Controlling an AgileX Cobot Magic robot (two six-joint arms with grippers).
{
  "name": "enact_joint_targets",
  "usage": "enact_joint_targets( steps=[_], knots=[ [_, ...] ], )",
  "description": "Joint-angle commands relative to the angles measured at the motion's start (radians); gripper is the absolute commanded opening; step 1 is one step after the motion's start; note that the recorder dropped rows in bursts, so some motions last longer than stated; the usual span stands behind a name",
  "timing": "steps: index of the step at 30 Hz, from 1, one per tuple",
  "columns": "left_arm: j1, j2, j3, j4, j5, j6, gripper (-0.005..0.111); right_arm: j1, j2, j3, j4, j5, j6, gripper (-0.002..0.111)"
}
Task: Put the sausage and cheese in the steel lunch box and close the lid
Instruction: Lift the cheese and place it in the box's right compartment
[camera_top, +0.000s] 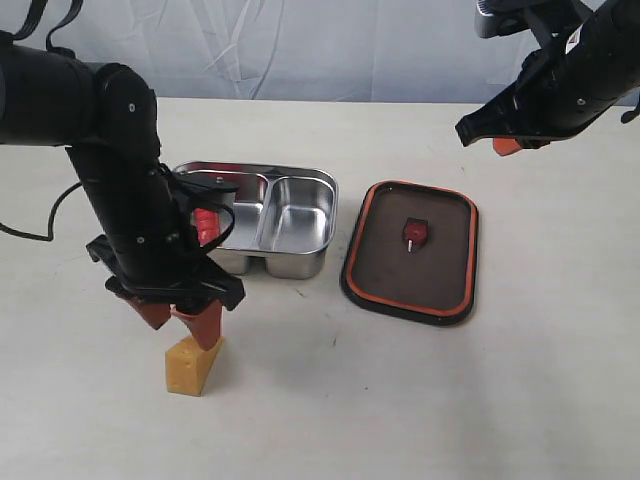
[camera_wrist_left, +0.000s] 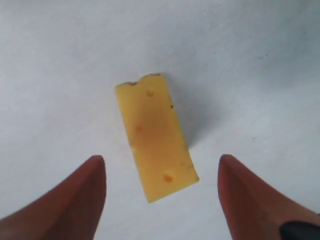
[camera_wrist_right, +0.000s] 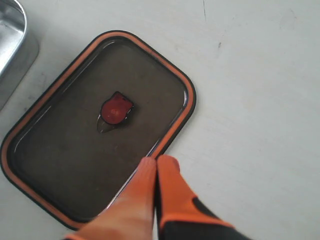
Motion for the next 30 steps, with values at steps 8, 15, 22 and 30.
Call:
enact_joint_targets(
  steps=[8,15,22,30],
  knots=[
    [-0.005,0.068,0.007,-0.042,0.014,-0.008,0.061,-0.005,0.001,0.001,-0.006,-0.009,0.000,-0.001],
    [-0.005,0.120,0.007,-0.055,0.018,-0.004,0.061,-0.005,0.001,0.001,-0.006,-0.009,0.000,-0.001],
    [-0.005,0.124,0.007,-0.058,0.018,-0.001,0.029,-0.005,0.001,0.001,-0.006,-0.010,0.000,-0.001],
    [-0.005,0.074,-0.010,-0.078,0.040,0.084,0.000,-0.005,0.001,0.001,-0.009,-0.009,0.000,-0.001]
  ],
)
